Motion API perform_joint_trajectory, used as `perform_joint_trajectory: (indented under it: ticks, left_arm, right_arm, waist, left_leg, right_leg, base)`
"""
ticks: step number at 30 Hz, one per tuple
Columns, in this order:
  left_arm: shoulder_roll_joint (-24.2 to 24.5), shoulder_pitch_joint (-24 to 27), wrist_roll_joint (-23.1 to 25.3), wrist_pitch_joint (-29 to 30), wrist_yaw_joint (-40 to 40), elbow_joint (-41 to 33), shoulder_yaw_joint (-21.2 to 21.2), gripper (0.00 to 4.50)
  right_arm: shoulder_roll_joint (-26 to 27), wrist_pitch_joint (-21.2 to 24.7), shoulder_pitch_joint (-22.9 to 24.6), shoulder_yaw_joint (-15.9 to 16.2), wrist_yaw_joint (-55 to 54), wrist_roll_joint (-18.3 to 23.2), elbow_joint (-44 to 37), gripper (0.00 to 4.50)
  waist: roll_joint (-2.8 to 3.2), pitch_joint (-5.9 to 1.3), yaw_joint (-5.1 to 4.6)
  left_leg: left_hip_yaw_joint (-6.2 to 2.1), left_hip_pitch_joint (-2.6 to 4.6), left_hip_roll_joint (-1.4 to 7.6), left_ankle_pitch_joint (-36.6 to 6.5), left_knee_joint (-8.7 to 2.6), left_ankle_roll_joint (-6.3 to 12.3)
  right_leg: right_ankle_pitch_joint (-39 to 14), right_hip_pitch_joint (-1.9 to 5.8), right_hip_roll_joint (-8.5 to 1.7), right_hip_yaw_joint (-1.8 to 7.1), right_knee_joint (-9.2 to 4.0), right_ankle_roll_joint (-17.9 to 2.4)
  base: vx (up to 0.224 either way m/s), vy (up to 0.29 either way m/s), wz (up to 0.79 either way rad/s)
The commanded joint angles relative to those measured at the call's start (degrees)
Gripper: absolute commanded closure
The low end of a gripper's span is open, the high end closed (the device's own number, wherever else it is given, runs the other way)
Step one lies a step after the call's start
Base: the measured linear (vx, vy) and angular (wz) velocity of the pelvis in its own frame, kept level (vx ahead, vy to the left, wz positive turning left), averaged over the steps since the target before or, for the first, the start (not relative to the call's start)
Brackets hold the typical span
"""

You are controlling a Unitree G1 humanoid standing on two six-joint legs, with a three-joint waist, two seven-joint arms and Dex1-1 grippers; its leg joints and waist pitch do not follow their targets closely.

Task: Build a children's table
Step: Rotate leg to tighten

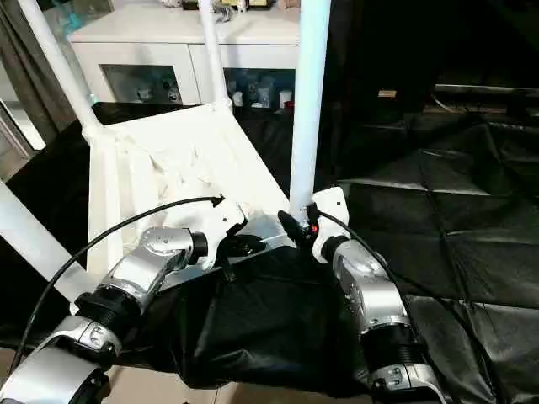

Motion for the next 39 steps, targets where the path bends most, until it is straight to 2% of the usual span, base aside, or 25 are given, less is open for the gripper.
perform_joint_trajectory:
  ticks: [1,2,3,5,8,12,13,17,21,24,27,28,31,32,33,34,36,38,39]
  left_arm:
    - [-1.48,0.27,-3.96,-3.00,-3.34,-2.44,-0.12,4.50]
    - [-0.69,0.75,-4.45,-2.94,-5.25,-3.14,-0.41,4.50]
    - [0.34,1.29,-4.75,-3.08,-7.36,-3.93,-0.87,4.50]
    - [2.44,2.25,-4.75,-4.25,-10.81,-5.02,-1.55,4.50]
    - [4.60,3.28,-5.88,-3.62,-15.02,-6.61,-1.50,4.50]
    - [7.82,4.63,-7.45,-1.83,-21.37,-9.38,-1.20,4.50]
    - [8.71,4.92,-7.91,-1.12,-22.91,-10.16,-1.26,4.50]
    - [11.42,5.70,-9.32,0.76,-27.16,-12.54,-1.44,4.50]
    - [12.08,6.00,-9.54,1.34,-28.13,-13.35,-1.35,4.50]
    - [11.94,6.07,-9.58,1.52,-28.12,-13.53,-1.24,4.50]
    - [11.48,6.11,-9.57,1.58,-27.67,-13.49,-1.22,4.50]
    - [11.35,6.12,-9.65,1.62,-27.37,-13.49,-1.24,4.50]
    - [9.54,5.53,-8.47,0.71,-22.43,-11.88,-0.39,4.50]
    - [9.44,5.48,-8.37,0.66,-22.13,-11.77,-0.35,4.50]
    - [9.12,5.30,-8.00,0.50,-21.07,-11.36,-0.21,4.50]
    - [8.65,4.94,-7.36,0.15,-19.32,-10.58,-0.02,4.50]
    - [6.62,3.34,-5.85,-0.50,-13.47,-7.67,0.77,4.50]
    - [3.96,1.41,-4.79,-0.84,-7.18,-4.59,1.77,4.50]
    - [2.84,0.63,-4.44,-0.95,-4.89,-3.52,2.06,4.50]
  right_arm:
    - [0.90,1.43,1.47,7.93,10.33,2.07,-2.31,0.98]
    - [-0.54,1.38,1.86,8.44,12.66,2.43,-3.44,0.98]
    - [-2.11,1.77,2.07,8.61,15.08,3.03,-4.33,0.98]
    - [-5.50,2.14,2.62,8.91,20.65,4.52,-6.14,0.98]
    - [-8.98,3.09,3.14,8.56,26.87,6.58,-7.90,0.98]
    - [-13.21,3.90,3.37,7.90,33.54,7.46,-9.05,0.98]
    - [-14.16,4.07,3.35,7.77,34.84,7.78,-9.11,0.98]
    - [-16.67,4.45,3.10,7.76,38.33,8.88,-8.83,0.98]
    - [-16.53,4.58,2.70,7.93,39.31,8.99,-8.39,1.32]
    - [-16.12,5.00,2.69,8.10,39.42,9.29,-8.69,1.64]
    - [-15.66,5.62,3.48,8.20,39.56,9.80,-9.67,1.74]
    - [-15.64,5.78,3.81,8.29,39.50,10.06,-9.98,1.80]
    - [-14.07,5.16,5.38,7.47,35.01,9.20,-10.04,1.88]
    - [-13.94,5.09,5.41,7.42,34.67,9.08,-9.97,1.89]
    - [-13.43,4.86,5.50,7.21,33.45,8.62,-9.67,1.89]
    - [-12.59,4.59,5.43,6.92,31.20,7.80,-8.98,1.89]
    - [-9.75,4.62,4.83,6.10,22.84,5.10,-6.25,1.91]
    - [-6.39,4.59,4.24,5.35,14.58,2.82,-3.61,1.91]
    - [-4.82,4.79,4.03,5.05,11.60,2.32,-2.80,1.91]
  waist:
    - [-1.73,-2.72,-0.02]
    - [-1.70,-2.83,0.13]
    - [-1.92,-2.90,0.20]
    - [-1.77,-3.10,0.52]
    - [-1.73,-3.34,0.91]
    - [-1.71,-3.30,1.32]
    - [-1.64,-3.26,1.30]
    - [-1.65,-2.99,1.85]
    - [-1.60,-2.98,2.26]
    - [-1.58,-3.09,2.22]
    - [-1.43,-3.08,2.26]
    - [-1.58,-3.08,2.24]
    - [-1.16,-3.17,2.31]
    - [-1.26,-3.16,2.24]
    - [-1.39,-3.05,2.07]
    - [-1.24,-3.03,2.01]
    - [-1.25,-2.58,1.38]
    - [-1.37,-2.57,0.78]
    - [-1.34,-2.48,0.48]
  left_leg:
    - [-1.72,0.95,2.82,-18.65,-4.44,2.12]
    - [-1.74,0.77,2.91,-17.26,-4.37,2.66]
    - [-1.61,0.62,2.95,-15.77,-4.23,3.46]
    - [-1.40,0.76,2.99,-14.09,-3.87,4.74]
    - [-1.21,0.43,3.08,-10.59,-3.50,6.45]
    - [-1.19,0.41,3.34,-9.68,-3.44,7.33]
    - [-1.12,0.48,3.32,-10.15,-3.44,7.24]
    - [-1.22,0.93,3.57,-13.31,-3.89,4.95]
    - [-1.22,1.03,3.57,-13.58,-3.97,3.66]
    - [-1.26,0.86,3.45,-12.41,-3.85,3.88]
    - [-1.24,0.86,3.37,-12.16,-3.76,4.10]
    - [-1.22,0.81,3.36,-11.98,-3.73,4.17]
    - [-1.27,0.88,3.39,-11.67,-3.68,4.19]
    - [-1.27,0.83,3.38,-11.75,-3.70,4.10]
    - [-1.35,0.74,3.29,-12.66,-3.83,3.65]
    - [-1.37,0.82,3.27,-13.17,-3.87,3.43]
    - [-1.43,0.95,3.04,-16.36,-4.18,1.67]
    - [-1.78,1.01,2.91,-18.14,-4.40,0.01]
    - [-1.77,1.07,2.87,-18.74,-4.49,-0.22]
  right_leg:
    - [-21.66,1.64,-3.09,1.83,-5.41,-9.11]
    - [-19.36,1.96,-3.13,1.78,-5.10,-9.80]
    - [-16.34,2.06,-3.02,1.78,-4.80,-10.67]
    - [-13.51,2.05,-3.10,1.75,-4.50,-11.90]
    - [-9.10,2.35,-3.01,1.49,-3.86,-13.36]
    - [-7.63,2.32,-2.98,1.29,-3.51,-14.92]
    - [-8.23,2.19,-2.92,1.30,-3.59,-14.93]
    - [-13.22,1.92,-2.99,1.46,-3.91,-14.43]
    - [-12.37,1.85,-3.02,1.62,-3.83,-14.43]
    - [-9.83,2.07,-3.01,1.57,-3.57,-14.85]
    - [-9.57,2.10,-3.03,1.52,-3.57,-15.04]
    - [-9.51,2.17,-3.04,1.51,-3.60,-15.03]
    - [-8.44,2.11,-2.99,1.52,-3.54,-15.04]
    - [-8.52,2.11,-2.99,1.51,-3.60,-14.99]
    - [-9.83,2.19,-2.98,1.43,-3.64,-14.81]
    - [-10.78,2.18,-2.98,1.41,-3.75,-14.63]
    - [-16.56,1.86,-2.99,1.50,-4.51,-13.12]
    - [-20.74,2.07,-3.20,1.40,-4.76,-11.59]
    - [-21.70,1.87,-3.13,1.43,-4.99,-11.16]
  base:
    - [0.000,0.000,0.00]
    - [0.000,0.000,0.00]
    - [0.000,0.000,0.00]
    - [0.000,0.000,0.00]
    - [0.000,0.000,0.00]
    - [0.000,0.000,0.00]
    - [0.000,0.000,0.00]
    - [0.000,0.000,0.00]
    - [0.000,0.000,0.00]
    - [0.000,0.000,0.00]
    - [0.000,0.000,0.00]
    - [0.000,0.000,0.00]
    - [0.000,0.000,0.00]
    - [0.000,0.000,0.00]
    - [0.000,0.000,0.00]
    - [0.000,0.000,0.00]
    - [0.000,0.000,0.00]
    - [0.000,0.000,0.00]
    - [0.000,0.000,0.00]
